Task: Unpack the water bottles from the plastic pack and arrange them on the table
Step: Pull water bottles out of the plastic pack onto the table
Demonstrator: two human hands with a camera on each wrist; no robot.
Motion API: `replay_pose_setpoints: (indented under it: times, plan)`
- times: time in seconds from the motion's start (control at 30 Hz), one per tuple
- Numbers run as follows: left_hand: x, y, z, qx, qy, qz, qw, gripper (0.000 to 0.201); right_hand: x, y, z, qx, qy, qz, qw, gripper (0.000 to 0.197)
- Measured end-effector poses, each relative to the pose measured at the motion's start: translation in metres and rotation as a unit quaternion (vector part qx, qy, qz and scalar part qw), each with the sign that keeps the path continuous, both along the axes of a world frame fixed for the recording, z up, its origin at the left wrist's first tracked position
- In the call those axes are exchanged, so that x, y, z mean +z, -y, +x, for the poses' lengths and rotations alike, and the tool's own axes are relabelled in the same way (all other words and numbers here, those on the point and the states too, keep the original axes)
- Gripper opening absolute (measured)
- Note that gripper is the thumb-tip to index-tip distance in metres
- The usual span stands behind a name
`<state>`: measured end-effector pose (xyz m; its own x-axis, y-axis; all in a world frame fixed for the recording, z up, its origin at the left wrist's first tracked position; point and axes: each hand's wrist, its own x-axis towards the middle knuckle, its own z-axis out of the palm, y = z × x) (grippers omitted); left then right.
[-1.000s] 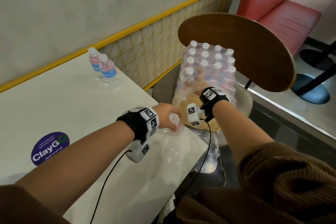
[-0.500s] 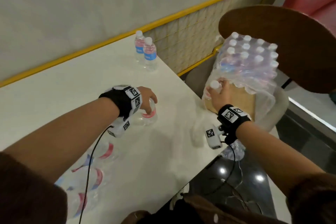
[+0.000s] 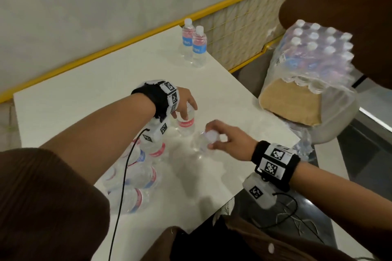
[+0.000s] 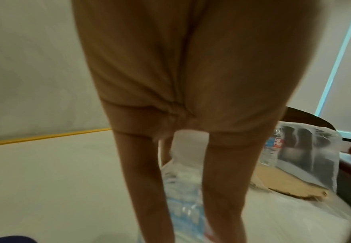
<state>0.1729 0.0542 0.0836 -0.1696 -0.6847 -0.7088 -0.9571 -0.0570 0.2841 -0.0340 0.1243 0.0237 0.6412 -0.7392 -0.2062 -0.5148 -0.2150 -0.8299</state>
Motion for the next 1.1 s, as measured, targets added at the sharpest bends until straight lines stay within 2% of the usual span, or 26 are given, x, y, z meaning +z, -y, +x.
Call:
replay_pose_setpoints:
  times: [0.1, 0.2, 0.27, 0.37, 0.53, 0.6, 0.73, 0.77, 0.9, 1.0, 1.1]
  plan:
    - [-0.001, -0.01, 0.01, -0.015, 0.03, 0.028, 0.999, 0.057, 0.0, -0.024, 0.034, 0.098, -0.01, 0.053, 0.994, 0.036]
    - [-0.003, -0.018, 0.018, -0.007, 0.045, 0.031, 0.998, 0.045, -0.001, -0.043, 0.063, 0.166, -0.022, 0.051, 0.984, 0.043]
    - [-0.004, -0.024, 0.021, -0.007, 0.047, 0.03, 0.998, 0.036, 0.0, -0.05, 0.079, 0.189, -0.02, 0.057, 0.98, 0.046]
    - [-0.001, -0.027, 0.023, -0.027, 0.077, 0.023, 0.996, 0.035, 0.002, -0.057, 0.095, 0.219, -0.012, 0.052, 0.974, 0.046]
    - [-0.001, -0.019, 0.017, -0.11, 0.143, 0.038, 0.983, 0.036, 0.001, -0.056, 0.1, 0.225, -0.009, 0.071, 0.972, 0.046]
    - [-0.003, -0.015, 0.01, -0.133, 0.165, 0.023, 0.977, 0.035, 0.002, -0.055, 0.095, 0.223, -0.026, 0.085, 0.971, 0.053]
    - [-0.005, -0.002, -0.029, -0.216, 0.197, 0.021, 0.956, 0.028, 0.003, -0.037, 0.068, 0.179, -0.065, 0.118, 0.975, 0.064]
    - [-0.006, 0.002, -0.042, -0.227, 0.189, -0.002, 0.955, 0.027, 0.002, -0.028, 0.06, 0.165, -0.08, 0.13, 0.974, 0.063]
    - [-0.021, 0.025, -0.093, -0.216, 0.108, -0.07, 0.968, 0.046, -0.009, 0.015, 0.01, 0.117, -0.163, 0.145, 0.969, 0.056]
    - [-0.035, 0.048, -0.134, -0.196, 0.043, -0.138, 0.97, 0.052, -0.017, 0.043, -0.044, 0.009, -0.169, 0.152, 0.974, 0.051]
    - [-0.04, 0.068, -0.179, -0.182, -0.018, -0.205, 0.962, 0.054, -0.026, 0.067, -0.105, -0.126, -0.119, 0.197, 0.965, 0.042]
